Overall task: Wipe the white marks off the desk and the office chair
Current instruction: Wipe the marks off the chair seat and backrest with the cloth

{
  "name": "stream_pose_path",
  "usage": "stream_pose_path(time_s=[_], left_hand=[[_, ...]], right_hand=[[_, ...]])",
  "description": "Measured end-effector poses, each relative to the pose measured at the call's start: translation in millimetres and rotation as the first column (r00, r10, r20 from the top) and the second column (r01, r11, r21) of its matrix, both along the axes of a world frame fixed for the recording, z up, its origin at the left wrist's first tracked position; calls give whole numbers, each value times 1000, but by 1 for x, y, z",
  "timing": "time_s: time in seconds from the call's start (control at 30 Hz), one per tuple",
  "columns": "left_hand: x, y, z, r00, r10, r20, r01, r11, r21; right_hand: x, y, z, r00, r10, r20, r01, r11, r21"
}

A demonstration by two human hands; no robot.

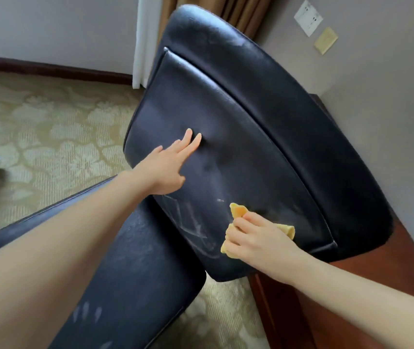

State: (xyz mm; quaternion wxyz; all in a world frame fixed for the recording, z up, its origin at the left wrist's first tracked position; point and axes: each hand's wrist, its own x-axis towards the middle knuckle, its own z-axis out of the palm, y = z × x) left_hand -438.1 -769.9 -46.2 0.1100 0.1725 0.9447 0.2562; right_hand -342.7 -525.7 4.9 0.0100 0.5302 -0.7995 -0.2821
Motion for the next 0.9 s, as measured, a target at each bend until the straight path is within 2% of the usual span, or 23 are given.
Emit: stream_pose_path(time_s=[0.13,0.27,0.37,0.6,0.73,0.9], left_hand=[[-12,-11,4,999,-23,43,25,999,-44],[-18,-21,2,995,-48,82,48,999,-2],[-21,-30,3,994,-59,93,60,998,-8],[-24,-32,3,994,-79,80,83,996,-39],[-21,-24,-2,999,-30,24,31,998,-51],[-11,-12,-3,999,44,-18,-45,997,-65]], right_hand=[[-46,-14,35,992,4,-129,-25,987,-156],[-89,-43,52,974,-47,-223,10,987,-162],[-107,-67,45,962,-125,-244,72,974,-214],[-108,-92,5,939,-207,-276,79,907,-413],[-92,-83,-17,955,-202,-216,123,935,-332],[-60,-44,-38,974,-80,-211,40,981,-188]])
